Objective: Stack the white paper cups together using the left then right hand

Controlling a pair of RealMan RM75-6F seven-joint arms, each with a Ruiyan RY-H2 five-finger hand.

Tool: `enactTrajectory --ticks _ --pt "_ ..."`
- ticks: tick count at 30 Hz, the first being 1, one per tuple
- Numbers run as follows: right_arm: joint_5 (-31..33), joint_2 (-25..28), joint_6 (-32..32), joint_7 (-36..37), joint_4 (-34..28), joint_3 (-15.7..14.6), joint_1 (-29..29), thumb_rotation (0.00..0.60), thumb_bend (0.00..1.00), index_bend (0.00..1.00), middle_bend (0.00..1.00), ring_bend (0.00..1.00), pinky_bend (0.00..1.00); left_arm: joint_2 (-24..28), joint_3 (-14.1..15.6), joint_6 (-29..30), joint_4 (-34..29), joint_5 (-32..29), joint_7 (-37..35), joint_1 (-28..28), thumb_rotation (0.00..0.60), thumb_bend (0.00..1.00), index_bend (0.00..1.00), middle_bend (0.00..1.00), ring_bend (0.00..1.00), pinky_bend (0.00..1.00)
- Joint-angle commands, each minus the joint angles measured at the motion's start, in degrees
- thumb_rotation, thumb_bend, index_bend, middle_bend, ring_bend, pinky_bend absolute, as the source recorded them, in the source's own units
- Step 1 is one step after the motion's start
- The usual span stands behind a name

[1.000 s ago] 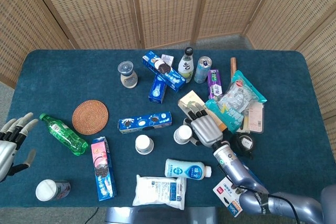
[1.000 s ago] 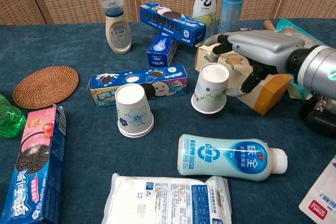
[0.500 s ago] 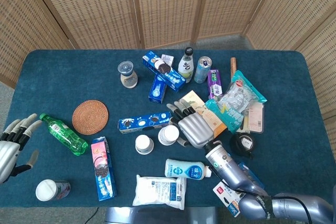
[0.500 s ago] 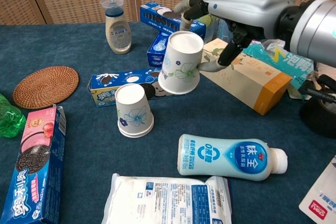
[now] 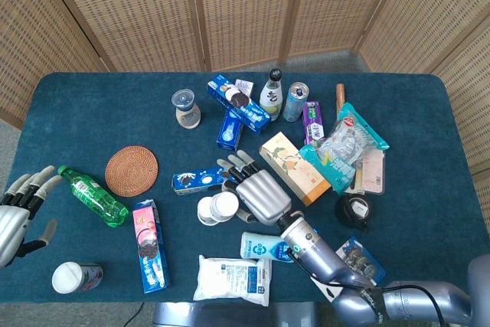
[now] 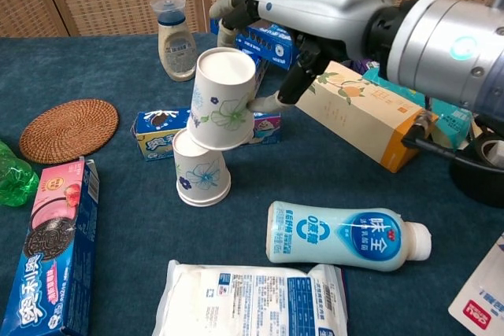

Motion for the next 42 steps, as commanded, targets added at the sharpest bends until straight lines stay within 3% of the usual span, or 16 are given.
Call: enactTrajectory --ticks 1,11,20,34,42 --pt "0.9 -2.1 0.1 -0.8 0.7 0.0 1.1 0.600 0.37 0.42 0.05 0.00 0.07 0.0 0.0 -0.1 0.0 0.0 -0.1 0.0 0.600 0.55 0.00 0.00 0.00 0.03" --pt "4.3 -7.2 -0.3 -2.0 5.3 1.3 4.2 0.600 0.37 0.42 0.05 0.00 0.07 0.2 0.1 -0.2 0.3 0.2 -0.8 0.0 0.600 0.55 0.00 0.00 0.00 0.03" --pt "7.7 -8.5 -1.0 -1.4 9.1 1.7 5.4 0.600 0.37 0.43 0.05 0.00 0.07 0.3 -0.1 -0.2 0.4 0.1 -0.9 0.0 0.600 0.55 0.00 0.00 0.00 0.03" --pt "7.2 -7.9 -0.1 -1.5 8.2 0.1 5.6 0.600 0.37 0.42 0.05 0.00 0.07 0.2 -0.2 -0.2 0.3 0.0 -0.8 0.1 0.600 0.55 0.00 0.00 0.00 0.03" --pt "7.7 -8.1 0.0 -1.2 8.5 -0.9 5.4 0.600 0.38 0.33 0.03 0.00 0.07 0.4 -0.2 -0.1 0.3 0.1 -1.0 0.2 0.600 0.55 0.00 0.00 0.00 0.03"
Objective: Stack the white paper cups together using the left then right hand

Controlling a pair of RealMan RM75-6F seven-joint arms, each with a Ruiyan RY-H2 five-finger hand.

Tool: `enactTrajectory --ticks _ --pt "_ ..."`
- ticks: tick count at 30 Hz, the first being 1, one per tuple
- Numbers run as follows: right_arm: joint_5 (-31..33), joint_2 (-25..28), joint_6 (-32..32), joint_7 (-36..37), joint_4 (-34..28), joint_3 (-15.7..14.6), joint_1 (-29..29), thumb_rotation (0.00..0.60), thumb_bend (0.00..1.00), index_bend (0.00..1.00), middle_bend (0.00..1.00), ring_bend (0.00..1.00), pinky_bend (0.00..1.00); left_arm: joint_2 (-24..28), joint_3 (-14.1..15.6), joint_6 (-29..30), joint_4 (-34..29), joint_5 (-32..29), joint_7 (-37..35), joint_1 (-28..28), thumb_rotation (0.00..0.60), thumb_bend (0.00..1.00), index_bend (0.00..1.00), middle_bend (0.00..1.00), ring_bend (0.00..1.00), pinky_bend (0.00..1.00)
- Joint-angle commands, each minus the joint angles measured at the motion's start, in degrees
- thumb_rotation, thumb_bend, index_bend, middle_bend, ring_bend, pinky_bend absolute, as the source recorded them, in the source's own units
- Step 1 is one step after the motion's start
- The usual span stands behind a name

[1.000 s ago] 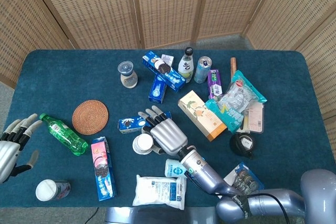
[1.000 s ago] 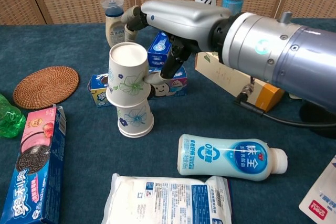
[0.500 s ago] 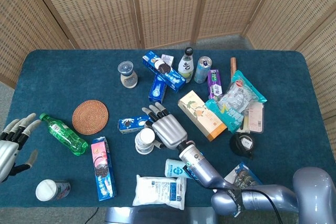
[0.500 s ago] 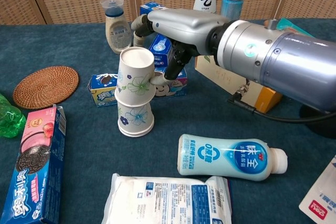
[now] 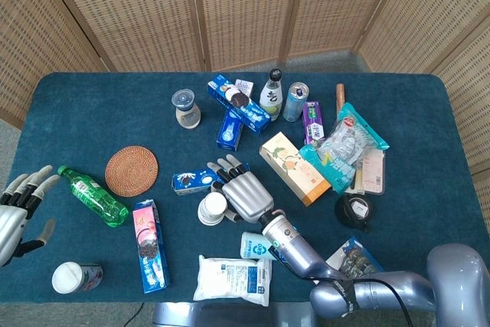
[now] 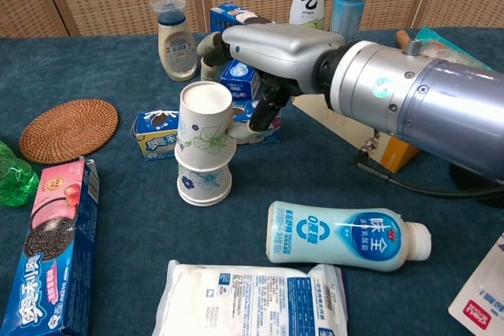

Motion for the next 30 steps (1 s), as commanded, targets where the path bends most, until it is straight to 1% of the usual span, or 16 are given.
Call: enactTrajectory --ticks 1,5,9,12,16,19,22,25,30 --pt "0.0 0.0 0.0 0.0 0.0 -0.2 0.0 0.600 0.38 0.31 0.03 0.00 0.07 0.1 0.0 0.0 0.0 0.0 -0.1 0.0 0.600 0.55 0.00 0.00 0.00 0.03" --pt "-0.3 0.3 0.2 -0.2 -0.5 -0.7 -0.1 0.600 0.37 0.21 0.02 0.00 0.07 0.1 -0.1 0.1 0.1 -0.1 -0.2 0.0 0.600 0.55 0.00 0.00 0.00 0.03" --pt "-0.1 0.7 0.3 -0.7 -1.6 -1.2 -0.3 0.600 0.37 0.15 0.00 0.00 0.07 0.2 -0.1 0.1 0.1 0.0 -0.2 0.1 0.600 0.55 0.00 0.00 0.00 0.03" --pt "-0.2 1.0 0.6 -1.0 -2.0 -1.6 -0.4 0.600 0.36 0.12 0.00 0.00 0.07 0.2 -0.1 0.2 0.0 0.1 -0.2 0.1 0.600 0.55 0.00 0.00 0.00 0.03" --pt "-1.3 2.6 2.2 -0.3 -2.9 -2.2 -1.8 0.600 0.34 0.12 0.00 0.00 0.07 0.3 -0.1 0.4 0.1 0.0 -0.5 0.2 0.600 0.55 0.00 0.00 0.00 0.03" --pt "-3.6 5.4 4.3 1.4 -3.4 -3.4 -4.0 0.600 0.33 0.13 0.00 0.00 0.07 0.5 -0.1 0.5 0.2 0.0 -0.7 0.3 0.600 0.55 0.00 0.00 0.00 0.03" --pt "-7.6 8.9 7.3 4.1 -2.8 -5.2 -7.0 0.600 0.33 0.13 0.01 0.00 0.07 0.5 -0.1 0.5 0.3 0.0 -0.9 0.3 0.600 0.55 0.00 0.00 0.00 0.03" --pt "-11.9 12.5 11.3 9.0 -1.5 -7.1 -10.9 0.600 0.33 0.13 0.01 0.00 0.07 0.5 -0.1 0.5 0.2 0.1 -0.8 0.3 0.600 0.55 0.00 0.00 0.00 0.03" --pt "-15.2 18.5 14.9 17.3 1.1 -8.9 -16.0 0.600 0.33 0.13 0.02 0.00 0.07 0.3 -0.1 0.3 0.0 0.5 0.8 0.2 0.600 0.55 0.00 0.00 0.00 0.03"
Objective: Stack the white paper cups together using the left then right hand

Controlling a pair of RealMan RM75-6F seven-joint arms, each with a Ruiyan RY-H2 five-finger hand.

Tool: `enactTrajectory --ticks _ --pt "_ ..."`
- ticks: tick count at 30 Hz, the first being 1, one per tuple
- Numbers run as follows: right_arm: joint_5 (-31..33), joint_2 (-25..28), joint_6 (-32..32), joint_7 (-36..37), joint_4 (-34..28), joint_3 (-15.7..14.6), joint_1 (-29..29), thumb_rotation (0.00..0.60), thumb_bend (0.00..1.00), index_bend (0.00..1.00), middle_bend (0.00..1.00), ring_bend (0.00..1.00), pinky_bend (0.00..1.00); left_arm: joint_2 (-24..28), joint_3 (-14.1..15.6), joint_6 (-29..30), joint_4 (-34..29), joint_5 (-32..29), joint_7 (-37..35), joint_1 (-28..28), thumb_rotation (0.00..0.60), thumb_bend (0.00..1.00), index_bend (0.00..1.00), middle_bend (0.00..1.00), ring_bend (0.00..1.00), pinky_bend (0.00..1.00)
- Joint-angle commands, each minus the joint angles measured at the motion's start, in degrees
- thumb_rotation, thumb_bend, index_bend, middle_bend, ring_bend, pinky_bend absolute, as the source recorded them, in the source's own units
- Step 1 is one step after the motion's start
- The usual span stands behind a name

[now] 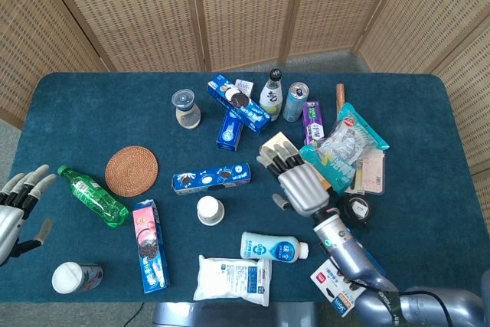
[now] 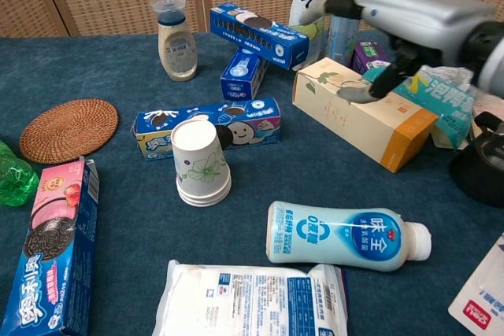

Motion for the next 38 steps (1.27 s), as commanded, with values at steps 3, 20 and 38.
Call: enactTrajectory --ticks 3,20,38 --pt "-3.9 7.4 6.0 10.0 3.8 -2.4 -7.5 0.600 0.32 0.13 0.02 0.00 0.07 -0.4 0.1 -0.5 -0.3 -0.3 1.2 0.0 0.600 0.55 0.00 0.00 0.00 0.03" --pt "-11.1 11.4 19.0 19.2 17.7 -6.3 -22.3 0.600 0.27 0.13 0.01 0.00 0.07 -2.2 0.0 -0.8 -1.8 -2.9 4.0 1.0 0.600 0.55 0.00 0.00 0.00 0.03" --pt "-10.1 11.5 19.1 14.1 18.0 -3.9 -26.9 0.600 0.24 0.12 0.00 0.00 0.01 -3.9 -1.4 2.4 -0.7 -2.8 11.3 2.0 0.600 0.55 0.00 0.00 0.00 0.01"
